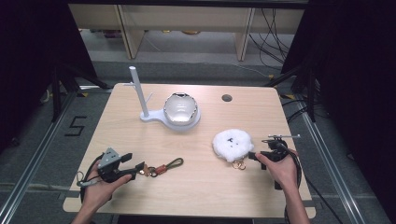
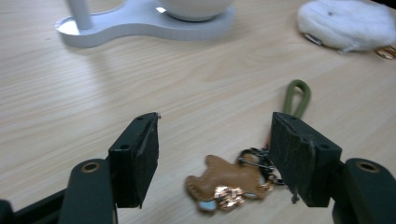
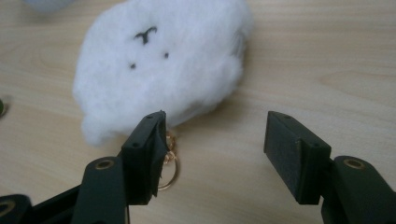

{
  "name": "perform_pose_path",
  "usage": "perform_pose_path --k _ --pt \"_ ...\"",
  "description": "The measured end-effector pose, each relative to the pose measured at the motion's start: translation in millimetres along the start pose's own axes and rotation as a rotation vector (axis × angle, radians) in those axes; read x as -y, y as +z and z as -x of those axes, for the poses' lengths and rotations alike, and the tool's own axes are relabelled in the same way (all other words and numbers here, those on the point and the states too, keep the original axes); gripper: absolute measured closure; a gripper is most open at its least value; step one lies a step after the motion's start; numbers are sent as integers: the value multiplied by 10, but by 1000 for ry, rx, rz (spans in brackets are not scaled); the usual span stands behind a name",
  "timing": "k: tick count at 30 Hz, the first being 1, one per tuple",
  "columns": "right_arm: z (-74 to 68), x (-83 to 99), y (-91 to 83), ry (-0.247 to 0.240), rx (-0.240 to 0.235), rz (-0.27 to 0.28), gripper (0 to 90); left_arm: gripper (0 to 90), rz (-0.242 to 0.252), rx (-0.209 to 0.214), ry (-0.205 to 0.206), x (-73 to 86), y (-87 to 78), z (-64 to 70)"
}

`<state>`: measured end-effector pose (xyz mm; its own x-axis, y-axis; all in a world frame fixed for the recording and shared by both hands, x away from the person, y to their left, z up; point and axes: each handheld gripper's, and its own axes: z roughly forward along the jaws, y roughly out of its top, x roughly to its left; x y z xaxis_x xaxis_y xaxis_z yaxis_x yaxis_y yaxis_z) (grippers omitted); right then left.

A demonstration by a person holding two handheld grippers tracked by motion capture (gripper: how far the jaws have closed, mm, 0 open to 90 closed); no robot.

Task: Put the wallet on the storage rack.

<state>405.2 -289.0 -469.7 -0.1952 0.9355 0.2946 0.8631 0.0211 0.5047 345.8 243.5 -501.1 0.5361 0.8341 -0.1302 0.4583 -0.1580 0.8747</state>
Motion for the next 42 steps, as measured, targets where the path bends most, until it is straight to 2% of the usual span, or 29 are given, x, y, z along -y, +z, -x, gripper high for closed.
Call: perform_pose_path --k 1,2,5,7,8,10,11,12,13,14,15,16,18,19,21,23,24,26,28,31,33,35,36,39,40,42 --pt "0 0 0 0 0 0 408 326 0 0 0 0 0 0" --pt "-5 -25 15 -43 -12 -1 428 326 1 -14 -3 -4 -7 -15" --pt "-13 -52 13 -46 -15 -10 456 326 3 -13 -1 -14 14 -21" --pt "20 -69 18 -92 -24 -4 489 328 -3 -5 4 -14 43 -10" --pt "18 -82 18 -72 -52 -31 505 329 -6 -8 6 -19 49 1" --pt "3 -104 9 -72 -53 -47 527 330 -4 6 8 -25 66 16" --pt "22 -111 25 -100 -51 -49 530 330 -5 7 9 -30 70 29" --pt "18 -147 27 -95 -48 -78 536 331 -10 1 17 -37 70 41" --pt "-2 -161 14 -68 -40 -111 538 331 -11 9 19 -38 80 47" --pt "-2 -161 14 -68 -40 -111 538 332 -11 9 19 -38 80 47" --pt "26 -183 38 -107 -38 -100 538 332 -10 11 17 -35 86 43" --pt "-6 -246 37 -66 -20 -152 539 335 -10 12 18 -33 93 35" --pt "-18 -269 38 -56 -14 -165 538 335 -8 15 14 -29 95 28" --pt "0 -344 54 -82 4 -174 539 335 -8 8 12 -26 88 28" --pt "-6 -375 57 -82 11 -184 539 336 -14 2 14 -28 77 29" --pt "-19 -470 55 -94 20 -205 539 336 -9 6 12 -23 70 28" --pt "-29 -562 58 -95 42 -228 540 336 -7 11 12 -18 69 22" --pt "-30 -598 64 -98 38 -230 540 336 -12 1 10 -17 64 26" --pt "-33 -742 110 -113 55 -262 540 336 -15 -1 10 -14 60 19" --pt "-37 -816 148 -113 47 -270 539 336 -17 -2 10 -12 57 16" --pt "-29 -910 219 -141 42 -280 538 336 -17 -2 10 -8 55 11" --pt "-39 -965 271 -115 43 -307 536 336 -17 -3 5 0 54 10" --pt "-27 -987 307 -132 34 -299 534 336 -11 5 2 4 58 6" --pt "-18 -1046 380 -123 20 -323 533 336 -15 6 5 5 53 4" --pt "-18 -1046 380 -123 20 -323 533 336 -14 6 5 5 52 3" --pt "-36 -1068 409 -92 41 -354 531 336 -15 -2 5 0 43 6"
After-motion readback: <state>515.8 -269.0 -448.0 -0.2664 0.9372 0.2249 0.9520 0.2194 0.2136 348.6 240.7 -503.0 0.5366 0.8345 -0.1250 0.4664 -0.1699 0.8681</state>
